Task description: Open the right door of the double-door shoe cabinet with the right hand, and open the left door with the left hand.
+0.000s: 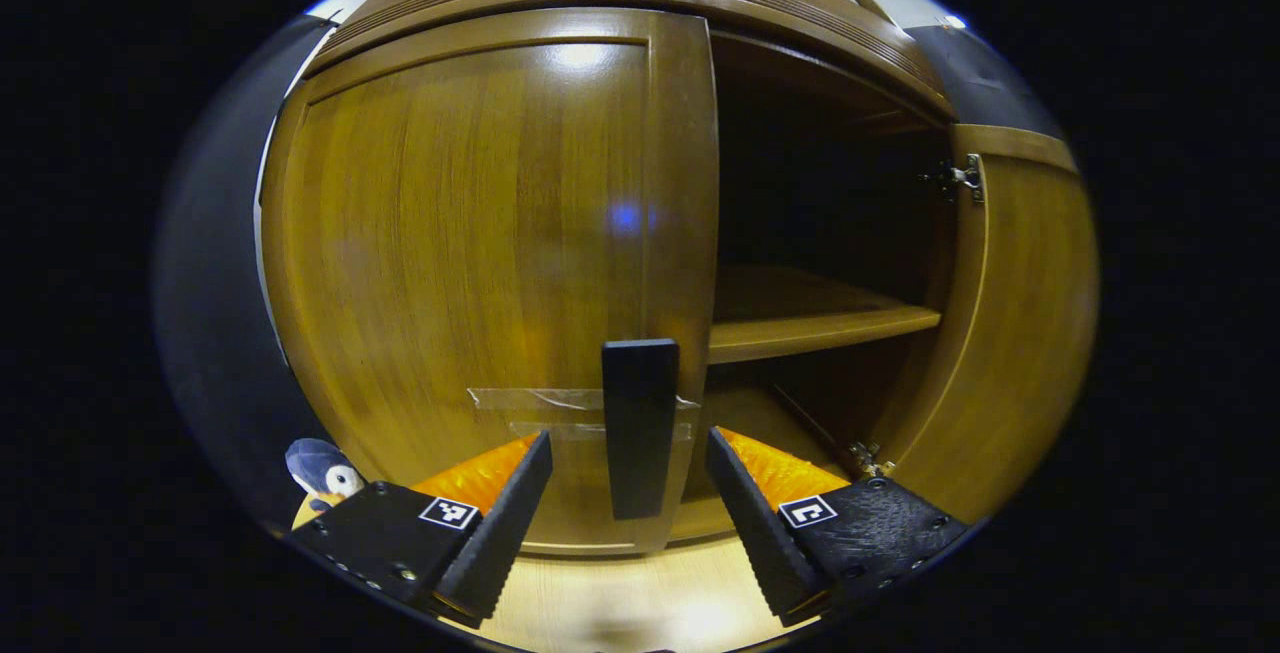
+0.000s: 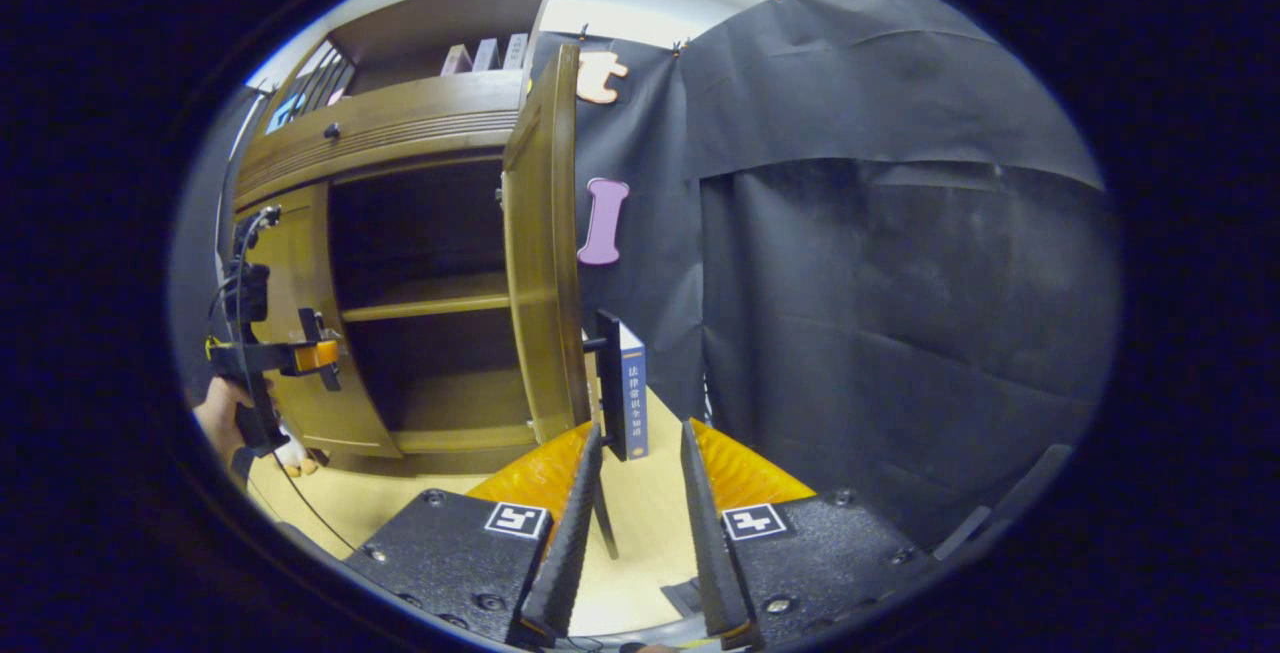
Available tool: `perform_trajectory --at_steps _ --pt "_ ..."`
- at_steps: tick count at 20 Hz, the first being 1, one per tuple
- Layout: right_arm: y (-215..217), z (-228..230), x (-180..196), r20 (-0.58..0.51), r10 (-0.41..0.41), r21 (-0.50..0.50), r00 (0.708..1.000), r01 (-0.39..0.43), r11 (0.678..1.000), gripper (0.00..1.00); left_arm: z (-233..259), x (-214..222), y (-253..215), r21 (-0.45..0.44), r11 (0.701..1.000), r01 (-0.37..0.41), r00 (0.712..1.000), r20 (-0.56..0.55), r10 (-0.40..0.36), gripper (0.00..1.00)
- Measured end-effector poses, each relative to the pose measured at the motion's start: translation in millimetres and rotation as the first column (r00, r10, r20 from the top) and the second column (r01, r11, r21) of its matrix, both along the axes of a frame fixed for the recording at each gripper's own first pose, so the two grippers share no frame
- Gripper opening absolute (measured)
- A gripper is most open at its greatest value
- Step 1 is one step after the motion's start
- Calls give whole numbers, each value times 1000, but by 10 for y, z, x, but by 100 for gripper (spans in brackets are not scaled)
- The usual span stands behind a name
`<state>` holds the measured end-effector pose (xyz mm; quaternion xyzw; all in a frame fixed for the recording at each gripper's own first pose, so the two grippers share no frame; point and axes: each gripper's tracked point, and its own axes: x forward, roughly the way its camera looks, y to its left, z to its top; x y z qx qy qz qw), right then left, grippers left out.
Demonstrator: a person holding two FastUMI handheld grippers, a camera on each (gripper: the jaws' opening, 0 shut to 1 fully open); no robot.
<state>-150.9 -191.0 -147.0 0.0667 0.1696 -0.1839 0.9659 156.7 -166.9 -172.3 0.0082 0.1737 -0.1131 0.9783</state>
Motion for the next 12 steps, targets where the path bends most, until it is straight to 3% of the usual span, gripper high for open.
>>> perform_trajectory --at_steps 1,2,3,4,9,12 --pt "2 9 -2 8 0 -1 1000 0 1000 51 -3 30 19 2 1000 -10 1000 4 10 100" --pt "12 27 -7 13 1 -2 1000 -1 1000 55 6 69 17 -2 1000 -13 1000 12 13 92" --pt "7 38 -3 16 2 -5 1000 -1 1000 52 18 87 23 0 1000 -19 1000 25 19 84" --pt "13 48 -2 16 5 -5 1000 -5 1000 52 17 108 20 5 1000 -16 1000 25 15 69" --pt "84 3 44 0 29 -10 1000 -29 1000 51 11 88 -48 2 999 34 998 45 -34 63" --pt "178 -1 72 -4 58 -28 998 -58 998 55 9 117 -84 32 999 28 998 53 -30 28"
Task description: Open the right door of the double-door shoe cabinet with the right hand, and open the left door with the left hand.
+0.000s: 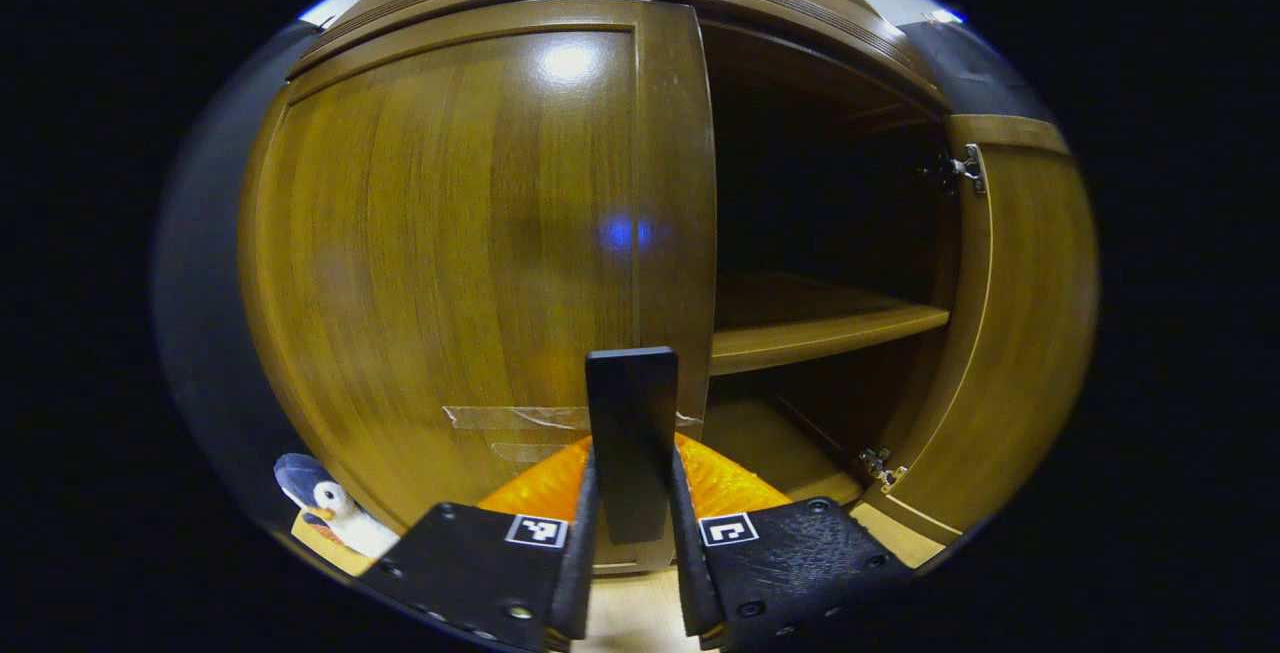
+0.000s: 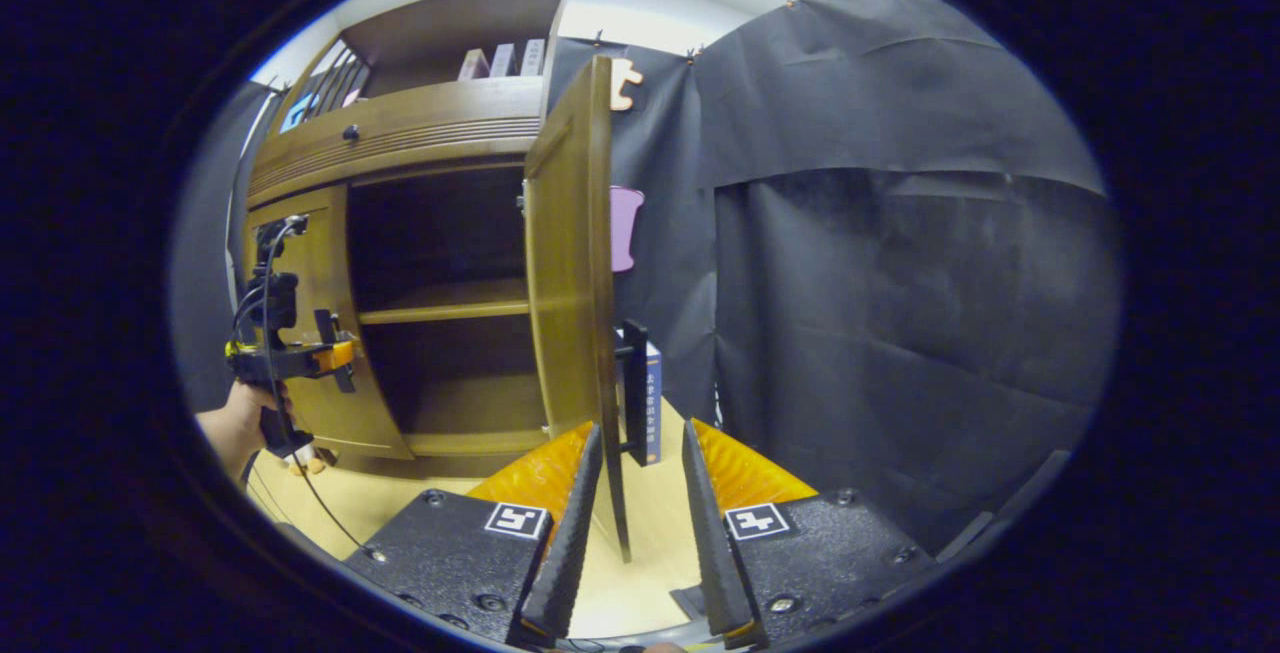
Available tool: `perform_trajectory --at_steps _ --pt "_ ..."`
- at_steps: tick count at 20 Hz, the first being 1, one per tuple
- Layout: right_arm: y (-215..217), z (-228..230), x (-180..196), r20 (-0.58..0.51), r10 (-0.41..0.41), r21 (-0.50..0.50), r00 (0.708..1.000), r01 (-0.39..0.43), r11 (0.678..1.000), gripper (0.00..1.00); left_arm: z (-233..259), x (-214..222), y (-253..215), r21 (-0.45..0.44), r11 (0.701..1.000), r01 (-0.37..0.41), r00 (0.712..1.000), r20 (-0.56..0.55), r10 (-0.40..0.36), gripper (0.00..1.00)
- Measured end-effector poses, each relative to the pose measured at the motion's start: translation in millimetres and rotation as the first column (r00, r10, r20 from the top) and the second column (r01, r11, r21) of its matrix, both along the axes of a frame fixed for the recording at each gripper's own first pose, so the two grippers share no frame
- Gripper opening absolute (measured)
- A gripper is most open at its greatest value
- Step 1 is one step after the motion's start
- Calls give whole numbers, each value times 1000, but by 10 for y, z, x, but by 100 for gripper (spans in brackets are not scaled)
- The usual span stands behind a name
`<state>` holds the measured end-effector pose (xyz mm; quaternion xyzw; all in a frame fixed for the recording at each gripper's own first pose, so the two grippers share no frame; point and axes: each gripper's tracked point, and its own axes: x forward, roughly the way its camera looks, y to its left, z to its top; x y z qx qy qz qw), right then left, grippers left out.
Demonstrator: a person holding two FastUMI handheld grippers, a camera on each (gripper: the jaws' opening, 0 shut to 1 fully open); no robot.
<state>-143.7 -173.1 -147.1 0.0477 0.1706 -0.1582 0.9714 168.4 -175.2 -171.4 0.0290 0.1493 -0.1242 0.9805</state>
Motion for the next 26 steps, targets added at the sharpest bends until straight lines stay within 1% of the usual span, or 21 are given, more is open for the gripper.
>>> perform_trajectory --at_steps 1,2,3,5,6,7,8,9,10,11,12,13,15,19,20,21,22,23,24,25,26 --pt "29 -4 11 0 9 -5 1000 -9 1000 55 22 -46 -7 -2 1000 -9 1000 4 9 29" --pt "56 -8 18 -1 16 -9 1000 -16 1000 52 1 -4 -21 -8 1000 -7 1000 3 7 30" --pt "82 -18 35 -3 24 -11 1000 -24 1000 55 10 -27 -14 -16 1000 -6 1000 -1 6 30" --pt "108 -67 62 -16 39 -20 999 -39 999 55 16 -35 -12 -21 1000 -1 1000 -8 1 30" --pt "115 -74 64 -22 43 -25 999 -43 999 52 20 -52 -8 -24 1000 3 1000 -11 -3 30" --pt "114 -71 92 -22 44 -26 999 -45 999 51 16 -65 -10 -28 1000 7 1000 -13 -7 30" --pt "126 -52 112 -19 48 -23 999 -48 999 55 30 -79 -3 -29 1000 9 1000 -14 -9 30" --pt "118 -45 122 -15 50 -21 999 -50 999 52 27 -120 12 -25 1000 9 1000 -13 -10 30" --pt "128 -44 139 -11 56 -18 998 -57 998 55 17 -156 25 -18 1000 9 1000 -11 -9 30" --pt "141 -40 148 -10 63 -17 998 -63 998 55 15 -207 41 -9 1000 8 1000 -10 -8 30" --pt "160 -52 151 -11 72 -18 997 -72 997 52 30 -250 64 -3 1000 9 1000 -9 -9 30" --pt "179 -55 159 -15 81 -20 997 -81 997 55 43 -288 69 -4 1000 10 1000 -12 -10 30" --pt "243 -74 201 -17 110 -23 994 -111 994 55 46 -395 78 -11 1000 12 1000 -15 -13 30" --pt "386 -63 336 -15 173 -56 985 -174 983 55 71 -582 187 12 1000 8 1000 9 -8 30" --pt "417 -67 368 -16 189 -62 982 -190 980 55 86 -618 207 9 1000 3 1000 11 -3 22" --pt "453 -53 398 -14 206 -65 978 -207 976 55 93 -653 220 4 1000 -3 1000 10 3 30" --pt "466 -47 422 -11 221 -68 975 -221 973 55 90 -683 232 -2 1000 -9 1000 9 9 22" --pt "479 -38 440 -9 233 -70 972 -233 970 55 97 -716 258 -6 1000 -17 1000 9 17 30" --pt "493 -30 464 -6 244 -70 970 -244 967 56 101 -741 275 -7 1000 -25 1000 9 25 30" --pt "501 -19 486 -3 252 -68 968 -251 965 57 100 -771 285 -9 999 -36 999 10 36 39" --pt "518 -8 504 2 265 -65 964 -264 962 58 107 -799 305 -11 999 -47 999 10 47 39"
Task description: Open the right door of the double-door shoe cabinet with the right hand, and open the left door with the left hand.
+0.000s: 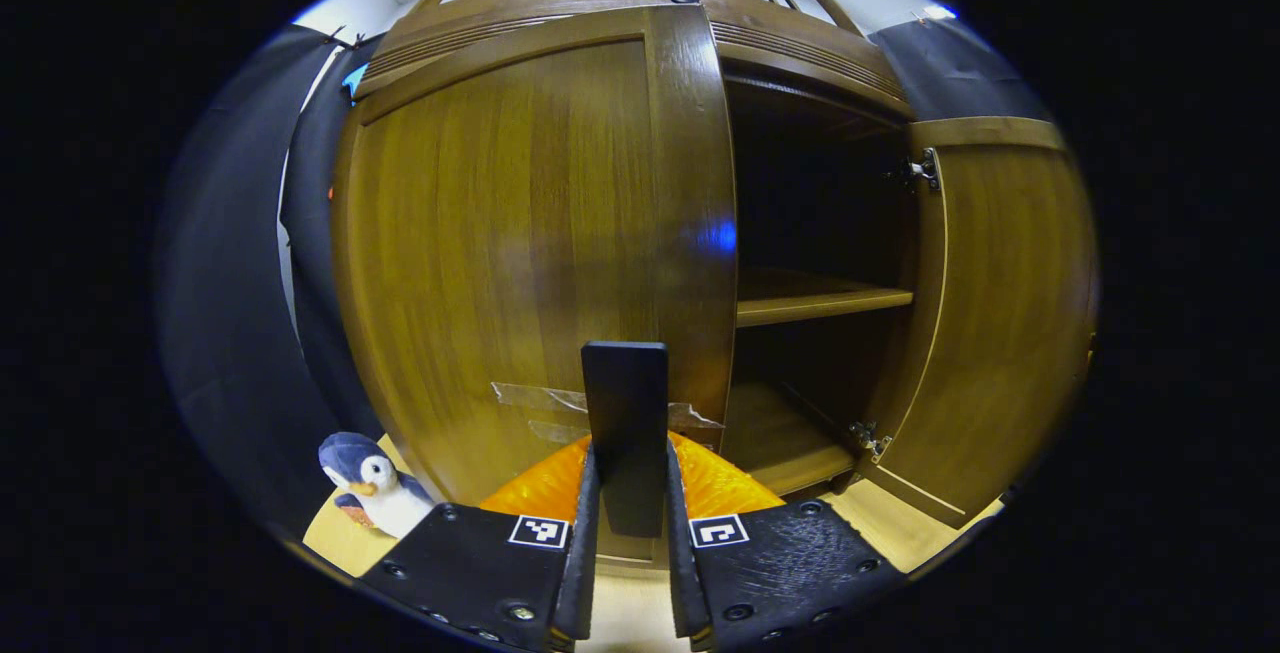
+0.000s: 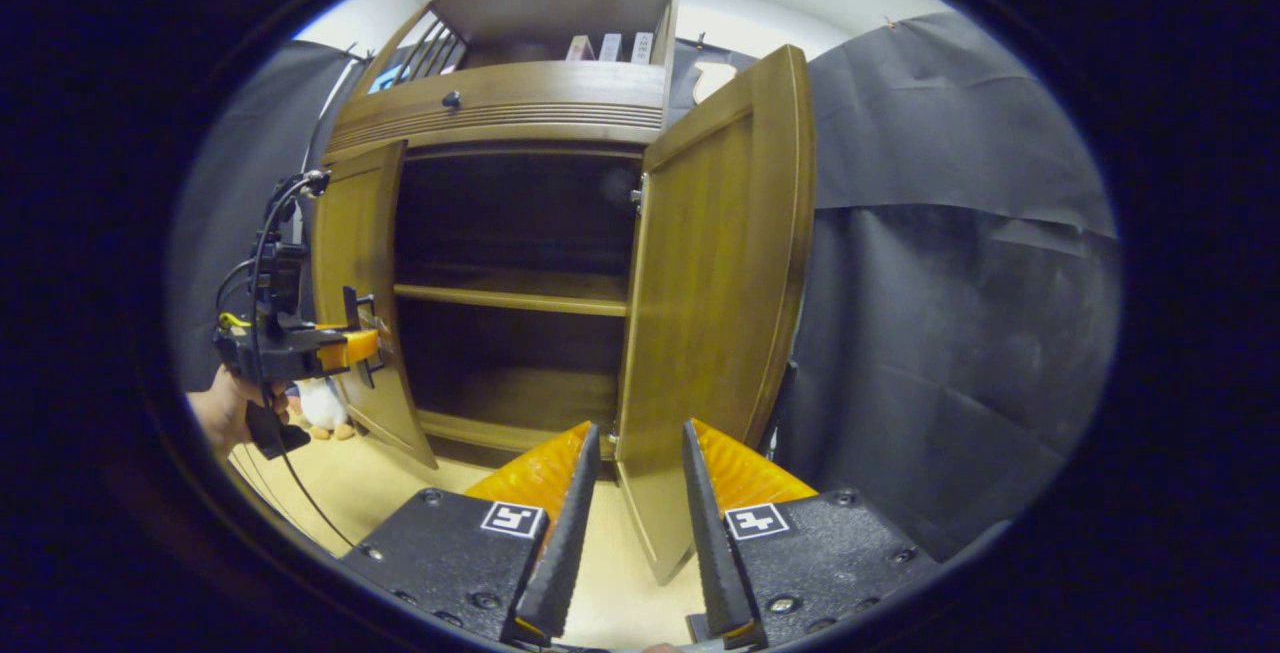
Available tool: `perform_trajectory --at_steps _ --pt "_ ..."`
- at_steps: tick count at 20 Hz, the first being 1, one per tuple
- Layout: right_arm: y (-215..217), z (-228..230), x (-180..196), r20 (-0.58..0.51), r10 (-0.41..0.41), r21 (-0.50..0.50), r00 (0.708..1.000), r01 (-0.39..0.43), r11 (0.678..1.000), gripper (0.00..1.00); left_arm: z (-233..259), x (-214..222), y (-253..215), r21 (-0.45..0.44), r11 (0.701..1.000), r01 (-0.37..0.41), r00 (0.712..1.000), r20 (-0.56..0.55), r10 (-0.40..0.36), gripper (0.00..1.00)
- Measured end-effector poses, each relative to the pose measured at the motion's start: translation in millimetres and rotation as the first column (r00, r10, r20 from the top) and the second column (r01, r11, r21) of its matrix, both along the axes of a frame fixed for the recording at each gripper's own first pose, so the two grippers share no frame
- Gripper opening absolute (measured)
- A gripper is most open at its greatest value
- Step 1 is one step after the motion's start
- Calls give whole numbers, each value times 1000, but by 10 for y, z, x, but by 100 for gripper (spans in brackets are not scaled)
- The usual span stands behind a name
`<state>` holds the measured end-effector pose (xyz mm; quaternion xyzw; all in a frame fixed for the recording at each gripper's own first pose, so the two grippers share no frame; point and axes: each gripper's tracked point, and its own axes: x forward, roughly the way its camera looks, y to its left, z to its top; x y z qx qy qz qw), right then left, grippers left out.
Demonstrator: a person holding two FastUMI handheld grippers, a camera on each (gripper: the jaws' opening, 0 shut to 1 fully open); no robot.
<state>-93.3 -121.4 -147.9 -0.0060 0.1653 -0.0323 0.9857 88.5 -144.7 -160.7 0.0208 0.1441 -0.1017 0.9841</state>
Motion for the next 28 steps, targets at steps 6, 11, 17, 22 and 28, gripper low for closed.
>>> perform_trajectory --at_steps 6,11,17,22,28 --pt "242 2 161 3 112 -2 994 -112 994 54 17 -234 153 -34 998 -59 998 -4 59 30" --pt "638 2 328 3 257 -2 966 -257 966 54 38 -426 312 -55 992 -116 993 -1 116 30" --pt "1003 -11 436 1 390 -3 921 -390 921 54 73 -675 585 -57 977 -205 979 2 205 29" --pt "1061 37 521 23 390 14 921 -390 921 54 71 -854 855 -19 966 -258 966 4 259 30" --pt "918 72 606 39 289 39 956 -291 956 55 91 -991 1139 29 960 -280 960 11 279 29"
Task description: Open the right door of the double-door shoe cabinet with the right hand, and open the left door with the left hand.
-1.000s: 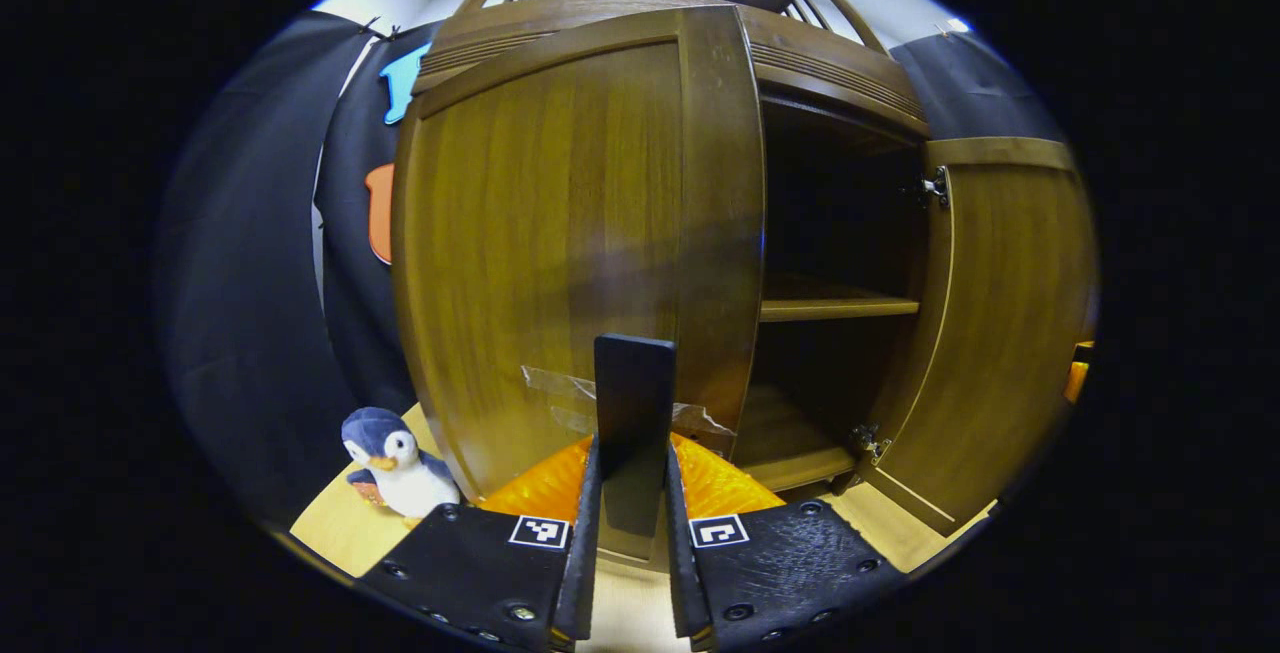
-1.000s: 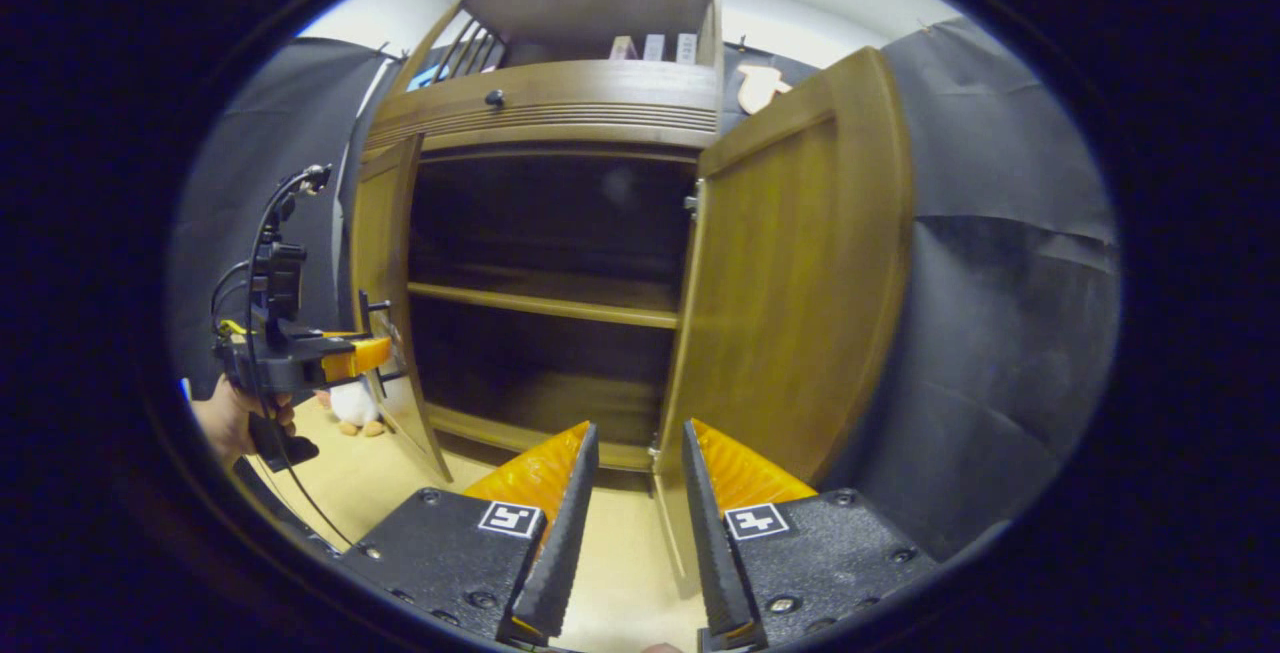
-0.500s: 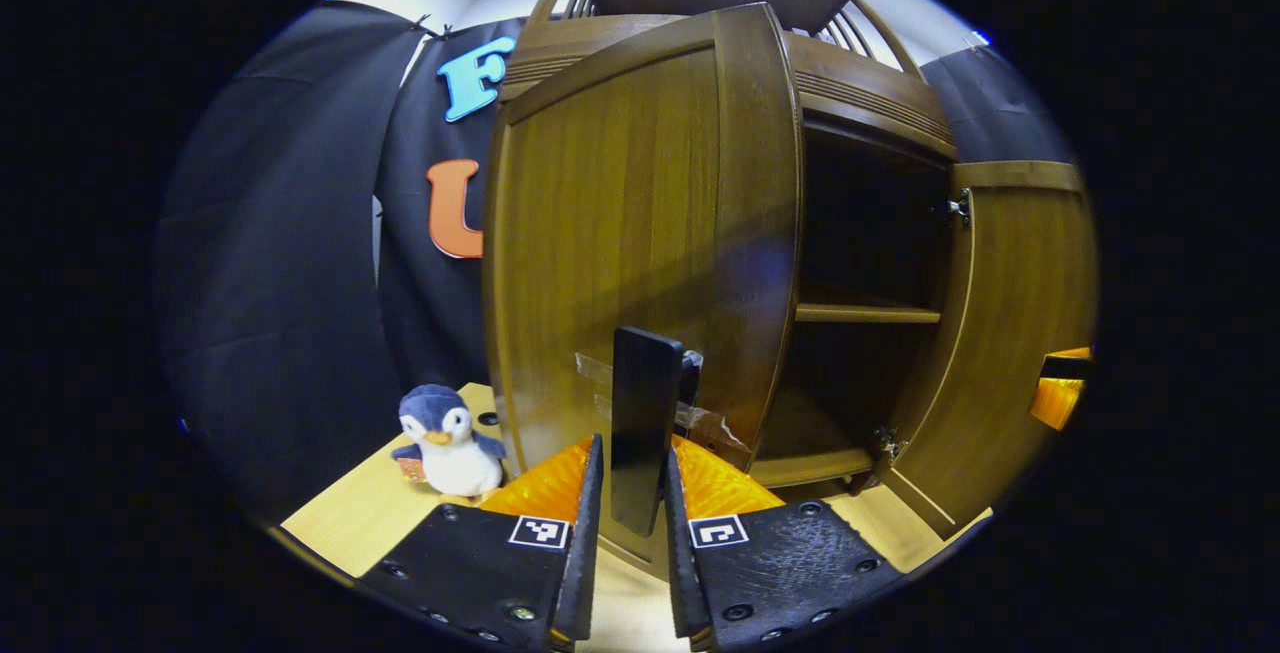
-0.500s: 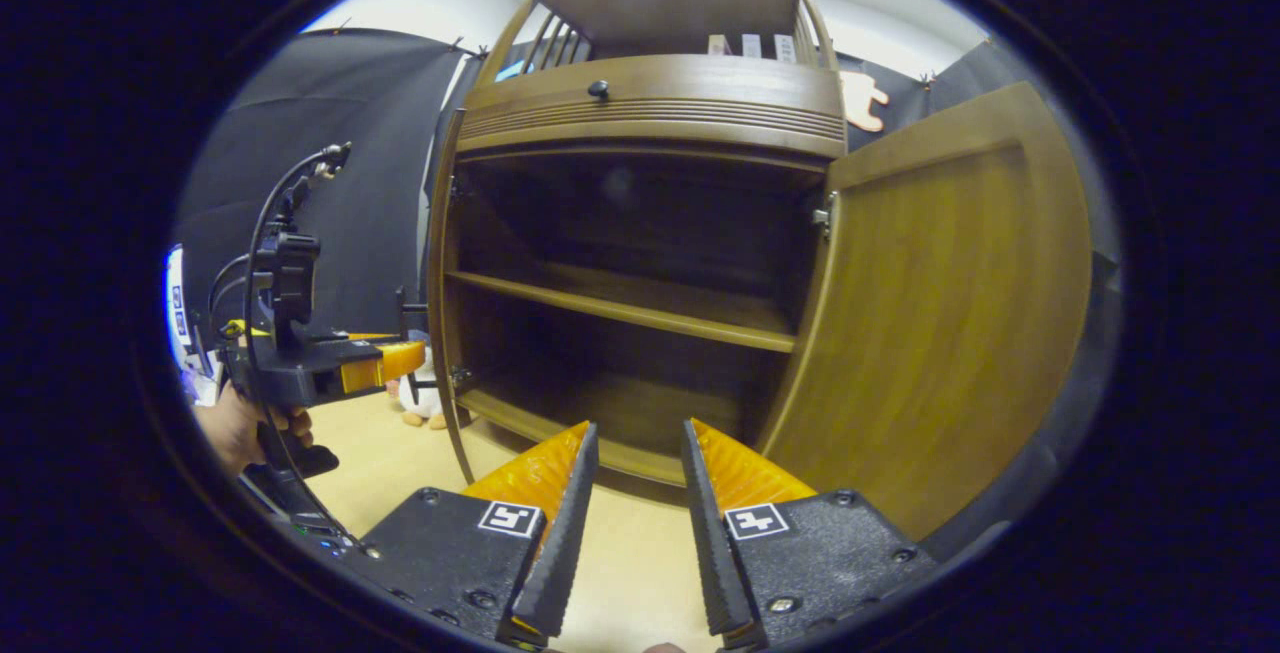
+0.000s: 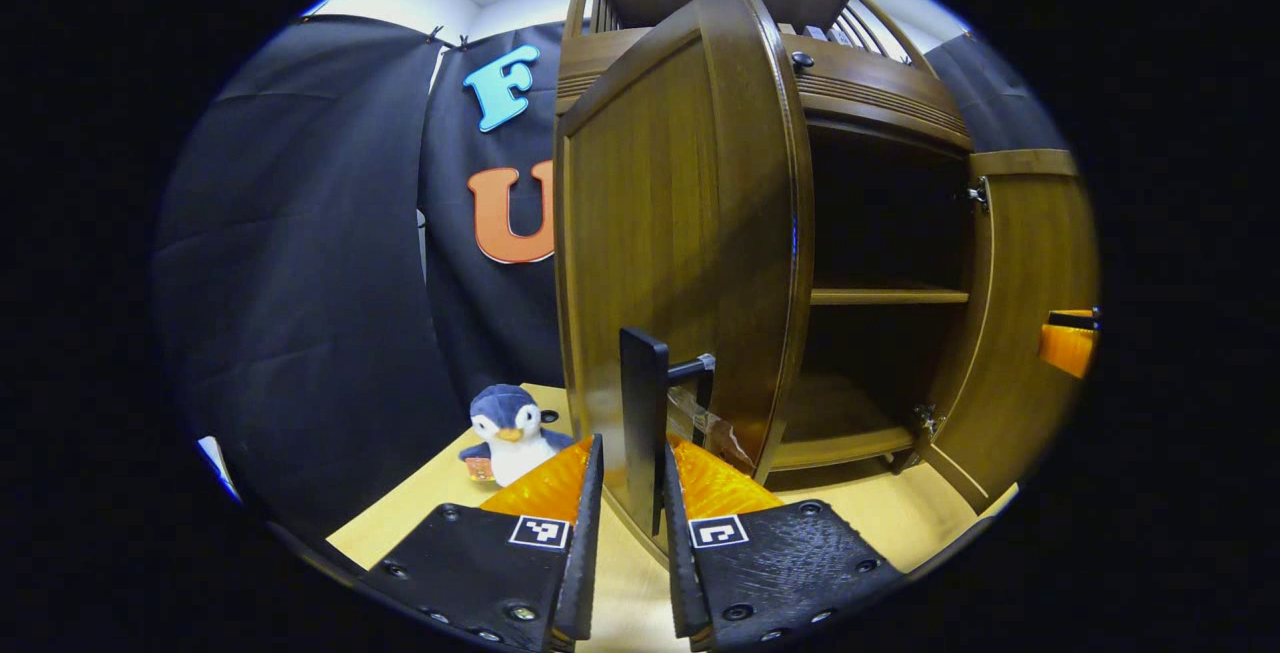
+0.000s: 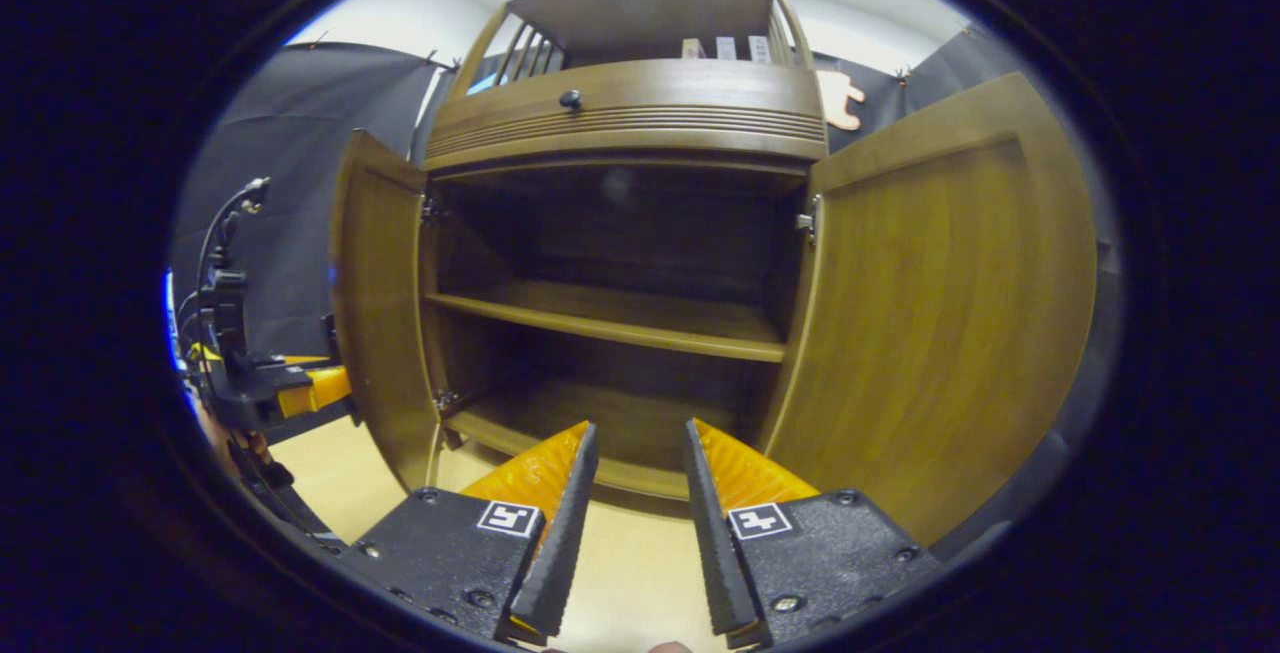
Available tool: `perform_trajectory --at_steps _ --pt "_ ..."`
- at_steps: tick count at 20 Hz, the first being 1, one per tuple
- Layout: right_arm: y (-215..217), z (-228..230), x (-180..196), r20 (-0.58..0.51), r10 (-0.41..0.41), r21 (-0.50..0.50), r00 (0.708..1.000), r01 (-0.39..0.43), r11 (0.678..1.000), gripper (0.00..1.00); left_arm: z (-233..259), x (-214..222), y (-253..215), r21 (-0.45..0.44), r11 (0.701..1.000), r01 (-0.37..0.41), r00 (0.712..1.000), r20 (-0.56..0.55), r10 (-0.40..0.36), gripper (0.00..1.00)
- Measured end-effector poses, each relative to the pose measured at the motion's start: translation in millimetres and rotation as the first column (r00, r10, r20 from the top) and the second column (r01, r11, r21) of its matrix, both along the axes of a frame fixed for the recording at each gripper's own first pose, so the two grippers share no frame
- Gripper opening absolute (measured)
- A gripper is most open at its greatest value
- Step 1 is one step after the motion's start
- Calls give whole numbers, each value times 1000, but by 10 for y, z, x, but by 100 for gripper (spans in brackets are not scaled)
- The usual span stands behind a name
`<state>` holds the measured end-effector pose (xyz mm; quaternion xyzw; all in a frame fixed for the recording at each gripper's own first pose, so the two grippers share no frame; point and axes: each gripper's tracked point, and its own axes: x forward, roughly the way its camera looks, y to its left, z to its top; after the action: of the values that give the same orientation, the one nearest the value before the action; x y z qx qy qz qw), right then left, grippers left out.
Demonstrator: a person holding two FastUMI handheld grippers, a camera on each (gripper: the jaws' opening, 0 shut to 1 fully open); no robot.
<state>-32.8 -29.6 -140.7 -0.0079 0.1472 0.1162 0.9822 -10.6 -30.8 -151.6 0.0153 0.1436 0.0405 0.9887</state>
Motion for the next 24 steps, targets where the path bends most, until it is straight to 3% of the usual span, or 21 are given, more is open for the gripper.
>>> perform_trajectory --at_steps 2,3,5,6,8,9,11,12,19,20,21,22,23,24 --pt "-36 12 30 -1 -34 4 999 34 999 60 13 -53 88 5 1000 -7 1000 -3 7 29" --pt "-48 17 34 -2 -48 6 999 48 999 56 23 -64 138 9 1000 -13 1000 -3 13 29" --pt "-55 23 57 -4 -73 7 997 73 997 56 56 -80 260 22 999 -27 1000 5 27 29" --pt "-40 9 77 -7 -79 10 997 79 997 60 69 -78 321 26 999 -29 1000 9 29 29" --pt "-12 12 100 -10 -90 14 996 90 996 60 105 -86 436 33 999 -38 999 16 38 28" --pt "4 16 115 -9 -96 13 995 96 995 56 124 -86 503 41 998 -45 999 19 44 29" --pt "43 -1 140 -12 -99 8 995 99 995 60 133 -109 589 37 998 -49 999 19 48 27" --pt "60 -19 162 -15 -100 5 995 100 995 56 132 -117 621 31 998 -49 999 17 49 26" --pt "268 -74 236 -33 -82 8 996 82 997 56 142 -155 807 18 1000 -25 1000 10 25 26" --pt "304 -78 248 -33 -76 5 997 77 997 56 139 -153 834 13 1000 -21 1000 8 21 36" --pt "335 -62 253 -32 -73 2 997 73 997 56 142 -157 847 7 1000 -14 1000 7 14 27" --pt "357 -69 270 -35 -69 -3 997 69 998 56 140 -165 868 1 1000 -5 1000 2 5 36" --pt "376 -72 276 -34 -69 -8 997 68 998 56 135 -186 904 -5 1000 1 1000 1 0 36" --pt "393 -54 278 -32 -67 -9 997 66 998 60 129 -212 931 -16 1000 7 1000 -1 -7 26"
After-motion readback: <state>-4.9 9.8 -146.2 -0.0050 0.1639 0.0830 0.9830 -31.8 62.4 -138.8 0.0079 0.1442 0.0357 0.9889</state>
